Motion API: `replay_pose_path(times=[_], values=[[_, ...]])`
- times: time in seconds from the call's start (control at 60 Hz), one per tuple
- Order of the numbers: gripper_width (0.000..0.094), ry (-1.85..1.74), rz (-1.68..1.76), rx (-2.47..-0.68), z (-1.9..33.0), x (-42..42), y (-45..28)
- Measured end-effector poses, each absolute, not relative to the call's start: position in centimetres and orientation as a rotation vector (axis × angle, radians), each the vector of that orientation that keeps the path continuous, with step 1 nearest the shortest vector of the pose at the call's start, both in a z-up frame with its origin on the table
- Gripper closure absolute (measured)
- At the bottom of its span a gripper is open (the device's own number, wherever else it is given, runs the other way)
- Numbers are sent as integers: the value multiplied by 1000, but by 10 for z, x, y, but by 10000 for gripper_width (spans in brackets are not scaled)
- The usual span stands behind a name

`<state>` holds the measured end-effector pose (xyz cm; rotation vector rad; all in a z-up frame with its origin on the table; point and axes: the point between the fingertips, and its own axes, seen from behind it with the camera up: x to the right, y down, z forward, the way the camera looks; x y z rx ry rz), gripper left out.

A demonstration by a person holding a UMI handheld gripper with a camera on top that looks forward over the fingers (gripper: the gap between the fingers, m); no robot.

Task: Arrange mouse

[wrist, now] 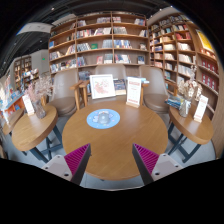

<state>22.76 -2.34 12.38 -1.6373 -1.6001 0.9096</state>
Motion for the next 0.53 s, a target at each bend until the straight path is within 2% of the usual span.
replay_pose_path(times=[0.2, 0.533], values=[[84, -1598, 923, -1618, 128, 267, -18], [85, -1594, 930, -1593, 131, 284, -4]])
